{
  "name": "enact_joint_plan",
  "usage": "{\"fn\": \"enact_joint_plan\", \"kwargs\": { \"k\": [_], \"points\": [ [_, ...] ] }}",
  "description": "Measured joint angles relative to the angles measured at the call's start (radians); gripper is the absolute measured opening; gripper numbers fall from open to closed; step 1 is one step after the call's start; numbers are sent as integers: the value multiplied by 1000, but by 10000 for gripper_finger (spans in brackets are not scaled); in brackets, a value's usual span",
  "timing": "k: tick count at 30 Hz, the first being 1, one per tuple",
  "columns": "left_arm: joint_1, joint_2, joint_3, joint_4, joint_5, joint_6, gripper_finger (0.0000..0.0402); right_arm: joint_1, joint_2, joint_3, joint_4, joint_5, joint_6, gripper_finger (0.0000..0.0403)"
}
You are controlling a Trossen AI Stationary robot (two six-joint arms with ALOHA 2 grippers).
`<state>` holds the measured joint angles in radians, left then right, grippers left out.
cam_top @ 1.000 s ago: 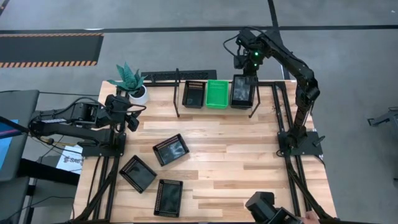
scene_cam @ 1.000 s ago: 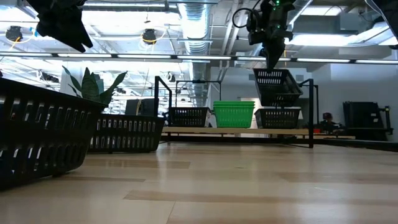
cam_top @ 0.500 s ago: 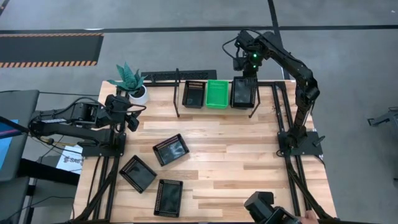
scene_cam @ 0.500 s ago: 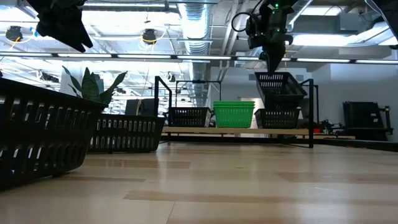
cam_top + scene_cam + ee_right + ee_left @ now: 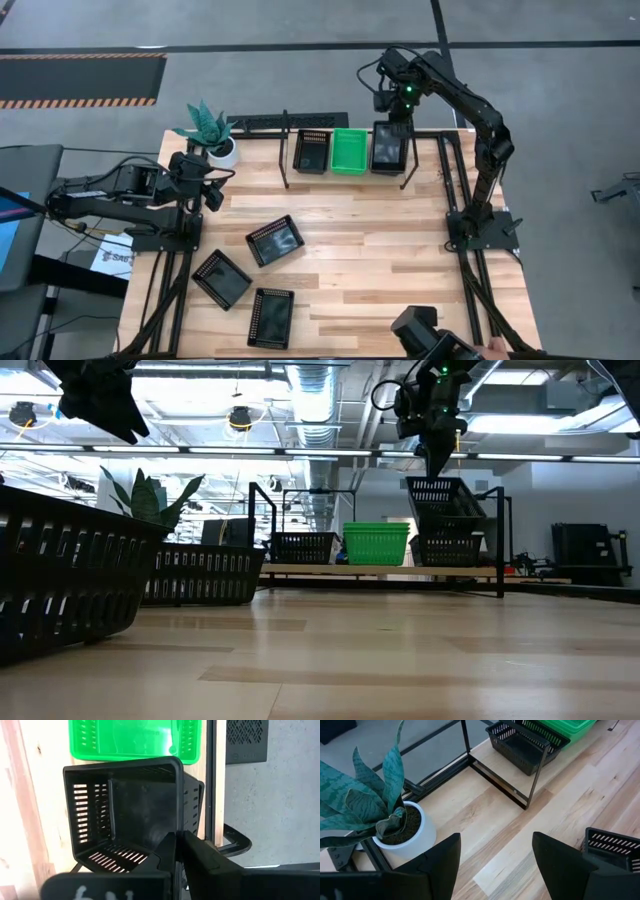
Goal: Stack baskets on shelf by color
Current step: Stack the black basket on top of the black basket on the shelf
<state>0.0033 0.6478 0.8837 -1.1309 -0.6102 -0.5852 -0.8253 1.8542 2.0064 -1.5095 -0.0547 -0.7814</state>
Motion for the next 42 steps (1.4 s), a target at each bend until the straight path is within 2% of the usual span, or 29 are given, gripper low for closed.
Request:
{"fn": "enact_joint_plan", "kwargs": {
  "k": [23, 28, 42],
  "points": [
    [0, 0, 0, 0, -4, 7, 236, -1, 0, 0, 3, -16, 6, 47],
    [0, 0, 0, 0, -4, 7, 236, -1, -2, -52, 0, -10, 2, 47],
    [0, 0, 0, 1, -26, 13, 236, 0, -2, -59, 46, -27, -56, 54]
  ]
}}
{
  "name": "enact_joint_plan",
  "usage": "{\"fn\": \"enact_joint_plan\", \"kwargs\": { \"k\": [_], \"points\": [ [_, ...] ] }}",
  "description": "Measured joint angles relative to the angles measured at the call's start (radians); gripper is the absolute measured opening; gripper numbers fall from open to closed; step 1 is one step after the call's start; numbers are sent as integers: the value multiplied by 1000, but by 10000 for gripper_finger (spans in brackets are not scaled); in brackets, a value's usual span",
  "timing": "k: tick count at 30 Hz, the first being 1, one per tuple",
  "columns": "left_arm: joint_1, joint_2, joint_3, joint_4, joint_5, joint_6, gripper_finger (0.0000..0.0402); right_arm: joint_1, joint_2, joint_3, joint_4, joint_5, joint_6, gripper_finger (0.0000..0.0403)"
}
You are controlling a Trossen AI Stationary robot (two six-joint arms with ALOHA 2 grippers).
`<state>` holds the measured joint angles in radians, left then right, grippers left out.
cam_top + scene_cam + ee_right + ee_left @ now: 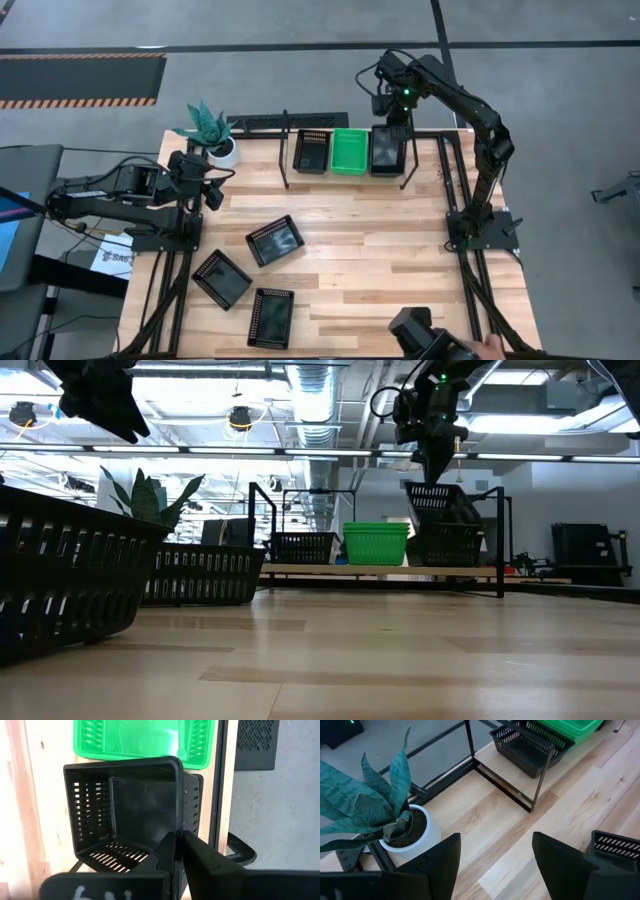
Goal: Stack baskets on shelf by color
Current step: Stack the black basket on top of the black basket on the shelf
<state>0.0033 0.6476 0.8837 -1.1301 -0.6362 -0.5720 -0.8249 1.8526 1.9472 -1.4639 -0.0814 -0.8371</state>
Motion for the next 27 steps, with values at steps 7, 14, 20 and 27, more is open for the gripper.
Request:
{"fn": "enact_joint_plan", "kwargs": {
  "k": [7, 14, 20, 27],
  "points": [
    [0, 0, 0, 0, -2, 2, 236, 6, 0, 0, 23, 1, -10, 114],
    [0, 0, 0, 0, -5, 2, 236, 5, 0, 0, 78, 76, 56, 171],
    [0, 0, 0, 0, 1, 8, 236, 10, -23, 0, 46, -29, 317, 169],
    [0, 0, 0, 0, 47, 8, 236, 120, -23, 0, -77, -353, 614, 168]
  ]
}}
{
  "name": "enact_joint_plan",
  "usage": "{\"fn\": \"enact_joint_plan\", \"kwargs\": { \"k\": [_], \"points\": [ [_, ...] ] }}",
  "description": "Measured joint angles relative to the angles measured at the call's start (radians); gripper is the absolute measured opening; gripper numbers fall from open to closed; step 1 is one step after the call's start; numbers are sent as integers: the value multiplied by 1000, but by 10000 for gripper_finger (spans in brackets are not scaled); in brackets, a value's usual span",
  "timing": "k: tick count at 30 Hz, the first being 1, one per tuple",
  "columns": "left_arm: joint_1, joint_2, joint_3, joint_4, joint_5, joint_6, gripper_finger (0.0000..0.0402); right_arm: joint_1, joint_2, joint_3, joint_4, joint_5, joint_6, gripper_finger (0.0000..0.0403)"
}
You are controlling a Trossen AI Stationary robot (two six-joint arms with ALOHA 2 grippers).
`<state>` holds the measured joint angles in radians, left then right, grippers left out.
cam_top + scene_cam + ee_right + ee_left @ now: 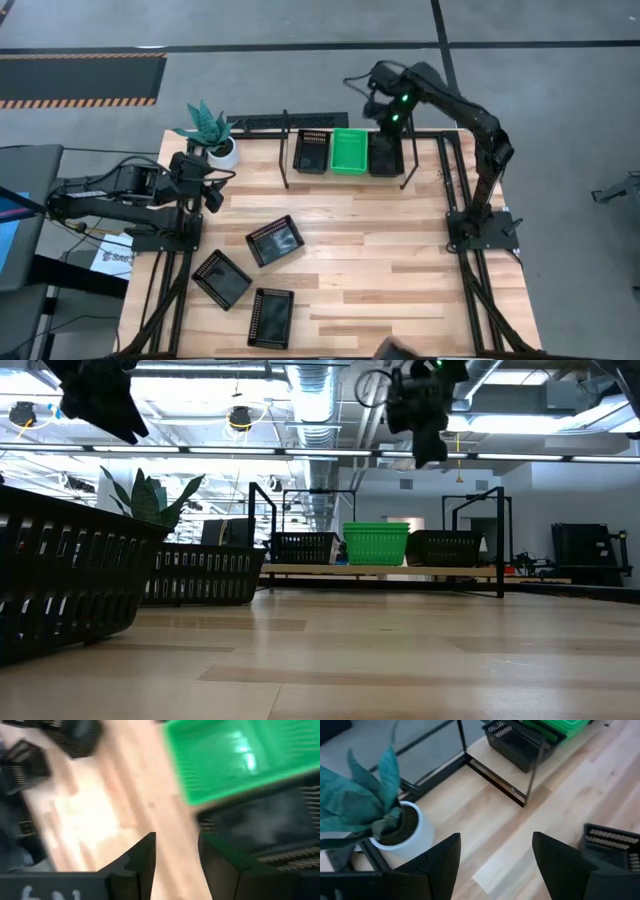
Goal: Stack baskets on shelf by color
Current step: Stack the black basket on top of the black basket on the shelf
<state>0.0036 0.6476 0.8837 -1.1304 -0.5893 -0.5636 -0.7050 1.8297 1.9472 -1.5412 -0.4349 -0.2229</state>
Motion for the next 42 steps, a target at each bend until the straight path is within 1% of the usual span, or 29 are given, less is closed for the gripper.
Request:
{"fn": "enact_joint_plan", "kwargs": {
  "k": [2, 4, 6, 7, 9, 13, 16, 17, 21, 25, 28, 30, 34, 37, 42],
  "points": [
    [0, 0, 0, 0, 20, 0, 236, 83, 3, 0, 13, -5, 42, 168],
    [0, 0, 0, -1, 43, -3, 236, 177, 4, -1, 38, -5, 48, 166],
    [0, 0, 0, 0, 59, -4, 236, 279, 4, -1, 91, -4, 48, 163],
    [0, 0, 0, -1, 67, -5, 236, 331, 4, -1, 135, 13, 49, 162],
    [0, 0, 0, -1, 86, -5, 236, 435, 4, -1, 236, 74, 50, 159],
    [0, 0, 0, -1, 95, -7, 236, 628, 26, 0, 468, 247, 49, 152],
    [0, 0, 0, 0, 95, -15, 236, 728, 74, 1, 606, 374, 47, 146],
    [0, 0, 0, 0, 95, -22, 236, 750, 95, 1, 642, 396, 47, 145],
    [0, 0, 0, 0, 95, -33, 236, 804, 207, 0, 726, 439, 50, 145],
    [0, 0, 0, -1, 95, -57, 236, 820, 330, -1, 721, 503, 12, 159],
    [0, 0, 0, -1, 98, -76, 236, 818, 393, -3, 704, 503, 7, 173],
    [0, 0, 0, -2, 104, -77, 236, 818, 415, -2, 700, 483, 8, 182],
    [0, 0, 0, -1, 102, -81, 236, 827, 425, 0, 698, 482, 13, 192],
    [0, 0, 0, -1, 91, -88, 236, 826, 421, -1, 682, 513, 93, 191],
    [0, 0, 0, -1, 87, -88, 236, 780, 397, 11, 704, 537, 408, 179]
  ]
}}
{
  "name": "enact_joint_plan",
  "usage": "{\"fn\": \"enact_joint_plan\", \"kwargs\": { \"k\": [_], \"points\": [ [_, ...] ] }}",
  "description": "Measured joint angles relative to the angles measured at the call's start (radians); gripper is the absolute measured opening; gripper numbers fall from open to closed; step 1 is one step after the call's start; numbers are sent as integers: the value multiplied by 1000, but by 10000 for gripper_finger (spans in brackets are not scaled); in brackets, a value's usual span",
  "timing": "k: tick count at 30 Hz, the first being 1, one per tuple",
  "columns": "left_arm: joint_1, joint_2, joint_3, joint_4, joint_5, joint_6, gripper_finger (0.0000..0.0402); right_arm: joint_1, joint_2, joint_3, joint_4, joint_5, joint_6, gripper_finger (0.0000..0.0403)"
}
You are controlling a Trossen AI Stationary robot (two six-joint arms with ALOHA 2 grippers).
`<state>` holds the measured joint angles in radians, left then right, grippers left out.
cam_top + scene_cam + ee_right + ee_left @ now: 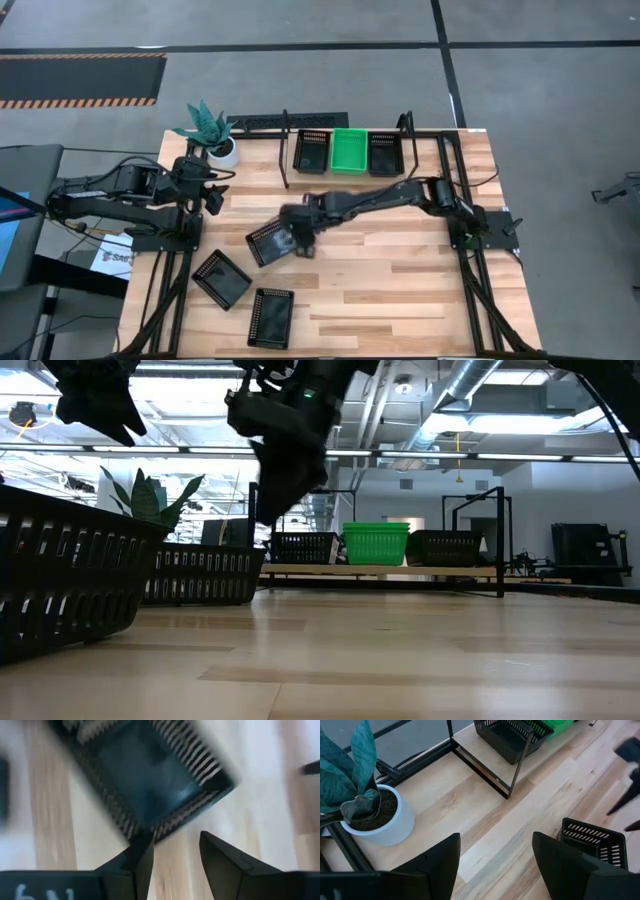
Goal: Stack baskets on shelf by color
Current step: Stack the black basket on top of the black basket on the shelf
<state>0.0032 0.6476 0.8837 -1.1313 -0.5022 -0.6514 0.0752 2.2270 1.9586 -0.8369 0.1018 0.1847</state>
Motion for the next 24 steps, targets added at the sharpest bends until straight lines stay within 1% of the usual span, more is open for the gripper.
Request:
{"fn": "enact_joint_plan", "kwargs": {
  "k": [4, 8, 10, 12, 16, 24],
  "points": [
    [0, 0, 0, 1, -5, 11, 236, -34, -1, 4, 90, 2, 148, 173],
    [0, 0, 0, 0, -6, 10, 236, -45, 14, 6, 145, 2, 232, 172],
    [0, 0, 0, 0, 3, 11, 236, -45, 22, -2, 113, 2, 260, 172],
    [0, 0, 0, 0, 5, 19, 236, -45, 21, -15, 117, 7, 280, 172],
    [0, 0, 0, 0, 0, 29, 236, -42, 19, -49, 100, 83, 334, 172],
    [0, 0, 0, 0, 0, 29, 236, -30, 19, -128, 167, 84, 357, 172]
  ]
}}
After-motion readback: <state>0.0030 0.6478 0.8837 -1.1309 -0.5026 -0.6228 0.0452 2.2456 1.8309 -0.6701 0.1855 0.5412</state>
